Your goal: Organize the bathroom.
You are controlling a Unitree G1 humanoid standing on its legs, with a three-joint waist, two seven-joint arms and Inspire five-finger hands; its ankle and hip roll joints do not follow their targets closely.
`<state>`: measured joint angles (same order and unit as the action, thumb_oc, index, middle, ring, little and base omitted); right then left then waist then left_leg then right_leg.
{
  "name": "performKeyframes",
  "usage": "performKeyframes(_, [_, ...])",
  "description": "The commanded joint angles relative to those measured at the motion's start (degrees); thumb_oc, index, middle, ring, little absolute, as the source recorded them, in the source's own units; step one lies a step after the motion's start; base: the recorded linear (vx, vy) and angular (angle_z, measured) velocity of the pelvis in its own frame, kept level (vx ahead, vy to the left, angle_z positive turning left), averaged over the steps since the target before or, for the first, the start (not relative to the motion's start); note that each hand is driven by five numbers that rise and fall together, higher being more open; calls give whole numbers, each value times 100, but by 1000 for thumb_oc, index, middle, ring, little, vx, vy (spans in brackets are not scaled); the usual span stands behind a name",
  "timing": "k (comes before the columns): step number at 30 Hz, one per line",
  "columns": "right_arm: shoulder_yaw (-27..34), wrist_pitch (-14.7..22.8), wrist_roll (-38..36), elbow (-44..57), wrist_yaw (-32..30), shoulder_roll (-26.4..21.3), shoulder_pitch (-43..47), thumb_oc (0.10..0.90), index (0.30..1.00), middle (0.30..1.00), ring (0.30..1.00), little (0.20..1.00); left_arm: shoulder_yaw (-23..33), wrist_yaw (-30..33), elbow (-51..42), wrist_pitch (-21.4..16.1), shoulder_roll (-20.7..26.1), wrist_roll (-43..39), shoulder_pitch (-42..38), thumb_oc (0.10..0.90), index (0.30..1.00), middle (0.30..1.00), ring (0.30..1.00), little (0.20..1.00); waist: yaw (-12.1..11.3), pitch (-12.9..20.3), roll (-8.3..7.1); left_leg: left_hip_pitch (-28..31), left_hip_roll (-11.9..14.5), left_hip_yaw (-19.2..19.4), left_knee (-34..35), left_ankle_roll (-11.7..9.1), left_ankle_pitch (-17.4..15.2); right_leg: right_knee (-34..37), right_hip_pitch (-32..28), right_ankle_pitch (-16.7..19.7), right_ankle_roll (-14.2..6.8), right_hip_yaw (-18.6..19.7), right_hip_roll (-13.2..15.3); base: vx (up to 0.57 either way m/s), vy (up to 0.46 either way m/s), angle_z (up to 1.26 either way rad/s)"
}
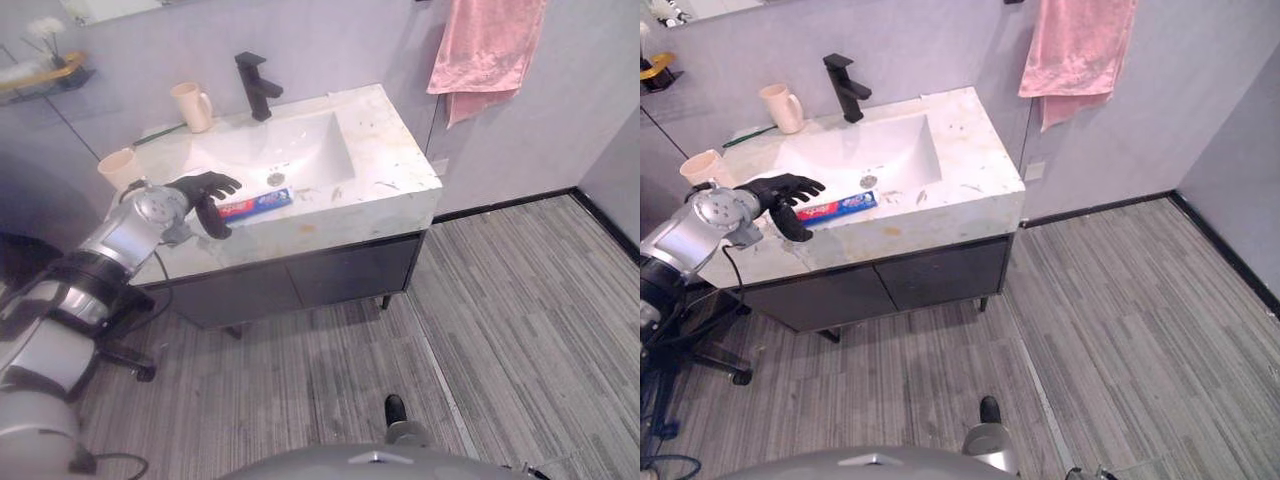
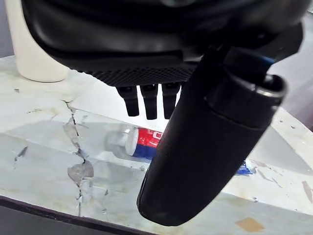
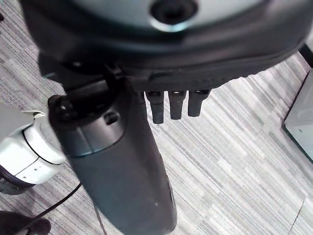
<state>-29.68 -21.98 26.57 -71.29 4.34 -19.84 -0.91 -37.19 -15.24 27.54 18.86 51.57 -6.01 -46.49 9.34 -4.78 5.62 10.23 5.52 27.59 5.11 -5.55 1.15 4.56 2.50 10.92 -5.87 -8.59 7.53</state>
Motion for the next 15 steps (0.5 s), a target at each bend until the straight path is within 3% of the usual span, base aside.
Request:
performKeyframes(1, [-141, -135, 19, -483, -68, -124, 270, 800, 900, 900, 900, 900, 810, 202, 74, -280, 452, 449, -691, 800, 900, 900, 900, 900, 39, -160, -90, -148, -374, -408, -331, 426, -373, 44, -304, -602, -270, 41, -167, 7, -7, 4])
performKeyframes(15, [-128, -39, 21, -488, -143, -152, 214, 800, 900, 900, 900, 900, 909, 331, -51, -248, 344, 617, -453, 800, 900, 900, 900, 900, 81, -256, -74, -211, -355, -424, -397, 405, -369, 37, -306, -621, -242, 105, -167, 1, 1, 1])
